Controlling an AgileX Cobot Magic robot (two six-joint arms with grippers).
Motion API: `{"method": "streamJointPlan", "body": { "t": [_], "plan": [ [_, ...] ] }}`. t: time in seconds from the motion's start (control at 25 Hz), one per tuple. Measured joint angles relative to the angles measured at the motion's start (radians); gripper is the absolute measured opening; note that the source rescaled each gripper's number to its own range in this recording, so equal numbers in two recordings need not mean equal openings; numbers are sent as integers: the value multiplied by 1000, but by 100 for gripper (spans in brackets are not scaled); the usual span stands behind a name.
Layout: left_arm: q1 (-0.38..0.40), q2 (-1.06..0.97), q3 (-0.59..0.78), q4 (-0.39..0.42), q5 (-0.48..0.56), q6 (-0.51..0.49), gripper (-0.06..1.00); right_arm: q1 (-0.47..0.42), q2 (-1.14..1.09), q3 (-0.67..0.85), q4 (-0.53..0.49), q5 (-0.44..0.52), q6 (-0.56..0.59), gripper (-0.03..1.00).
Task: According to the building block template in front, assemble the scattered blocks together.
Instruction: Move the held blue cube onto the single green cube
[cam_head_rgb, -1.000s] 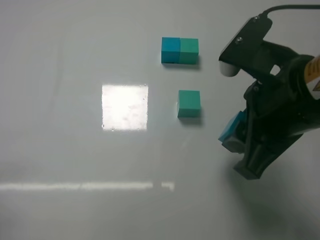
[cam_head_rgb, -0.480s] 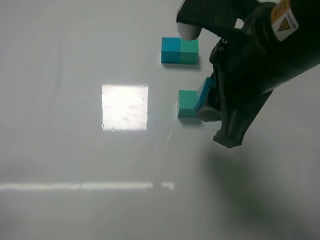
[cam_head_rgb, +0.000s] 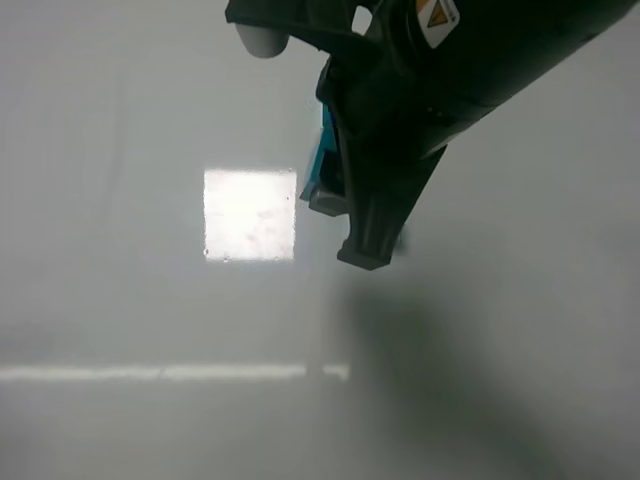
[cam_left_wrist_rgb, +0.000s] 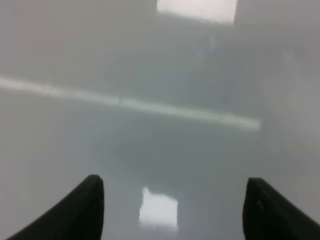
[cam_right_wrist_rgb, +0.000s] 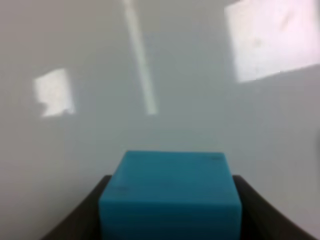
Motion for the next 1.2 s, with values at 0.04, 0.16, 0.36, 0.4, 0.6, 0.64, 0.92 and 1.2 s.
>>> {"method": "streamJointPlan", "body": {
  "t": [0.04,0.16,0.36,0.4,0.6,0.64,0.92,1.2],
  "plan": [
    [0,0,0,0,0,0,57,0,17,-12,-1,-1,-22,19],
    [0,0,0,0,0,0,57,1,68,-28,-26,-2,-59,19],
    [0,0,0,0,0,0,57,0,130,-46,18,-16,-210,19],
    [0,0,0,0,0,0,57,-1,139,-55,42,-20,-237,19],
    [0,0,0,0,0,0,57,-43,168,-118,119,-16,-319,19],
    [0,0,0,0,0,0,57,-62,176,-134,139,-9,-337,19],
    [0,0,0,0,0,0,57,-141,212,-169,186,42,-392,19],
    [0,0,0,0,0,0,57,-141,245,-175,131,44,-385,19]
  ]
}}
